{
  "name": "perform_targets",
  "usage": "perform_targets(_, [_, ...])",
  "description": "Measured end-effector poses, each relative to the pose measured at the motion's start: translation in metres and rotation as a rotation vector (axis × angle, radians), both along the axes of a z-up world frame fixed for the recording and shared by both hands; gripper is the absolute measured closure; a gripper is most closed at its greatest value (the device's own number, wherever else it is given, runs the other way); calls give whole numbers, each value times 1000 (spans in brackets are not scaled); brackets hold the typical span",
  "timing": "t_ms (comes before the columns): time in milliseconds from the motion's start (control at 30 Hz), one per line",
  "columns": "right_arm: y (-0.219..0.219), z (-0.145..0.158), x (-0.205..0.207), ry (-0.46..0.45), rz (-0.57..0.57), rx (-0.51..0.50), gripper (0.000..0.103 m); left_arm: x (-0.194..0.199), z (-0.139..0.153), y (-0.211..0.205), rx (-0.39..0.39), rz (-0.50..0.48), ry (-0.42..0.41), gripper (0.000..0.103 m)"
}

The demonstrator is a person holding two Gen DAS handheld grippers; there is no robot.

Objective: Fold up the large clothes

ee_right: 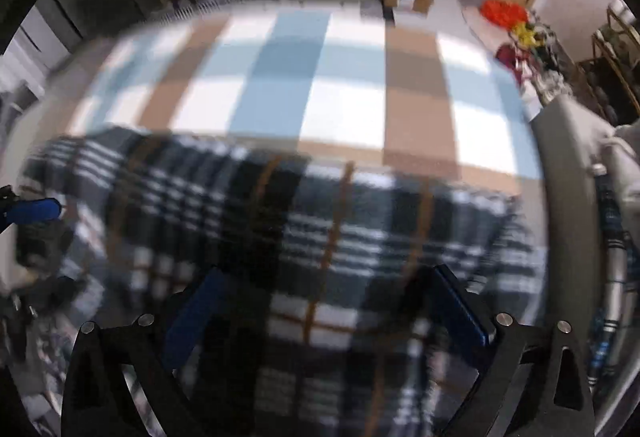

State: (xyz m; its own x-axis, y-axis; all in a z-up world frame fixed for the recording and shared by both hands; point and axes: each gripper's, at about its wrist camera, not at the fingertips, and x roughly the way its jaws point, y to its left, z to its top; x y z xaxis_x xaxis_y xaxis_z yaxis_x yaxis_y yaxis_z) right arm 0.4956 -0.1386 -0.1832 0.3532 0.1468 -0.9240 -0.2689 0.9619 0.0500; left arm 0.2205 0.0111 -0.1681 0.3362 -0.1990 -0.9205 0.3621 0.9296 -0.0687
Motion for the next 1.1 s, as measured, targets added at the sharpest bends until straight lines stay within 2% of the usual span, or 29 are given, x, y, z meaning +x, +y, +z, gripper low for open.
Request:
perform_targets(33, [-5, 4, -2, -26, -5, 5, 0, 5, 3, 7, 34, 10, -15, 26])
perform_targets(100, [-15, 2, -1, -35, -18, 2, 0, 6, -11, 20, 70, 33, 10, 26])
perform_targets(200, [-23, -26, 2, 51, -58, -35, 0, 14, -46, 48, 78, 117, 101, 26])
perform_targets(233, [-24, -42, 2, 92, -56, -47, 0, 13, -60, 53, 78, 133, 107, 24])
perform_targets(267, [-24, -53, -1, 99, -42, -58, 0, 6, -64, 53, 65, 127, 67, 23])
perform_targets(300, [-23, -49, -7, 31, -34, -58, 0, 1, -63, 53, 72, 118, 38, 23])
perform_targets(400, [-25, -40, -15, 43, -59, -42, 0, -11, -59, 54, 83, 129, 54, 24])
perform_targets(467, [-26, -21, -30, 6, -56, 10, 1, -28, -48, 57, 69, 140, 56, 24])
perform_targets(533, [-20, -1, -51, -59, -5, 53, 0, -54, -37, 65, 37, 119, 32, 24])
perform_targets(600, [-12, 9, -77, -111, 72, 89, 0, -71, -37, 59, 59, 95, -19, 23])
perform_targets(667, [-2, -2, -92, -120, 109, 60, 0, -66, -55, 48, 162, 77, -47, 23])
perform_targets(700, [5, -19, -93, -83, 112, -10, 0, -59, -68, 45, 185, 63, -29, 23])
perform_targets(733, [6, -36, -91, -44, 106, -50, 0, -53, -70, 49, 170, 60, -18, 21])
perform_targets(767, [4, -51, -90, -18, 82, -21, 0, -53, -70, 55, 135, 89, -26, 21])
perform_targets(800, [-2, -49, -92, -67, 39, 33, 0, -53, -68, 61, 103, 120, -19, 22])
perform_targets(833, [-2, -51, -89, -59, 27, 38, 0, -55, -64, 64, 86, 138, -19, 24])
perform_targets(900, [-3, -45, -92, -57, 5, 26, 0, -72, -50, 68, 89, 150, -83, 24])
perform_targets(933, [-5, -36, -101, -81, -9, 56, 0, -82, -44, 68, 99, 150, -122, 24])
perform_targets(1000, [-12, -12, -127, -146, -30, 186, 0, -109, -25, 68, 110, 161, -240, 24])
perform_targets(1100, [-18, 16, -166, -251, -23, 297, 0, -140, -3, 62, 122, 182, -376, 24])
